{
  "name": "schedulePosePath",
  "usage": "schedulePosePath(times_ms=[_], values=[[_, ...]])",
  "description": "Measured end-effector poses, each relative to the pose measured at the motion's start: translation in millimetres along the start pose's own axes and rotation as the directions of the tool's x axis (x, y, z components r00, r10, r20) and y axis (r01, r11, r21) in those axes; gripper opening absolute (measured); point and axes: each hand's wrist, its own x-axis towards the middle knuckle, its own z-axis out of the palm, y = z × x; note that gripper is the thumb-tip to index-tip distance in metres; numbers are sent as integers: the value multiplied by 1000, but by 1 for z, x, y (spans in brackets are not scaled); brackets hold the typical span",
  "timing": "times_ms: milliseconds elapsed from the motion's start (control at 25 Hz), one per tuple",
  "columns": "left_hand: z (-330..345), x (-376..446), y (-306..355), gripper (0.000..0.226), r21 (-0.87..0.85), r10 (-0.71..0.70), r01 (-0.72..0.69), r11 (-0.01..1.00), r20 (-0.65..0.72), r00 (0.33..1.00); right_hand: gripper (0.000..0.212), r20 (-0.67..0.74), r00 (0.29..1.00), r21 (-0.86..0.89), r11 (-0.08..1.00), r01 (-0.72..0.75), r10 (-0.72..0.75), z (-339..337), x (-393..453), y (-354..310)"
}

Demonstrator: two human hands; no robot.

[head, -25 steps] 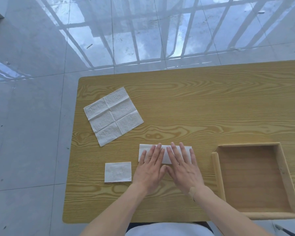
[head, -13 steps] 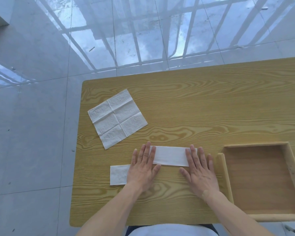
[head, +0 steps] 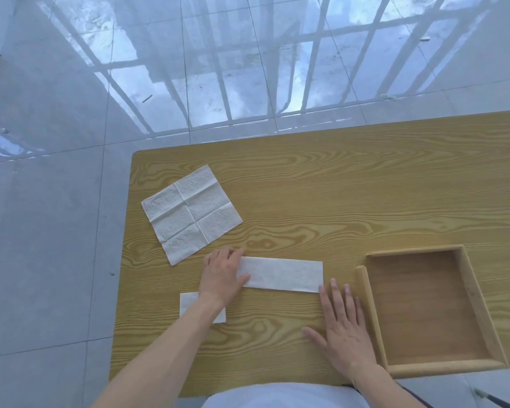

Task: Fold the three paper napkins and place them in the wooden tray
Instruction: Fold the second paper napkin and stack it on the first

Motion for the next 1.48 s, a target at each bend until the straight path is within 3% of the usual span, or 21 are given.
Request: schedulePosePath(times_ms=[160,280,400,520,640,880,1240,1480], values=[[-9,14,7,44,-73,-130,138,988,97,987,99,11,1000,10,1000,-3,3,-3,-3,-1],[-14,18,12,31,-32,-208,218,975,195,959,102,10,1000,20,1000,-16,16,-5,-4,-2],[-19,16,13,19,-52,-241,258,965,213,947,103,9,1000,25,999,-25,25,-6,-4,-2],[-30,11,9,15,-223,-287,347,911,260,922,105,9,999,30,999,-35,35,-9,-3,-2],[-45,3,9,13,-468,-318,416,780,275,907,106,12,999,24,999,-32,31,-13,-1,-1],[-51,-10,49,17,-671,-260,364,646,255,931,107,29,999,15,1000,-19,19,-13,2,0],[-2,-7,112,24,-612,-161,285,737,250,955,106,30,999,38,999,-35,34,-11,3,-1],[11,-6,114,35,-676,-144,298,674,276,950,104,23,999,63,998,-30,28,-9,5,2]])
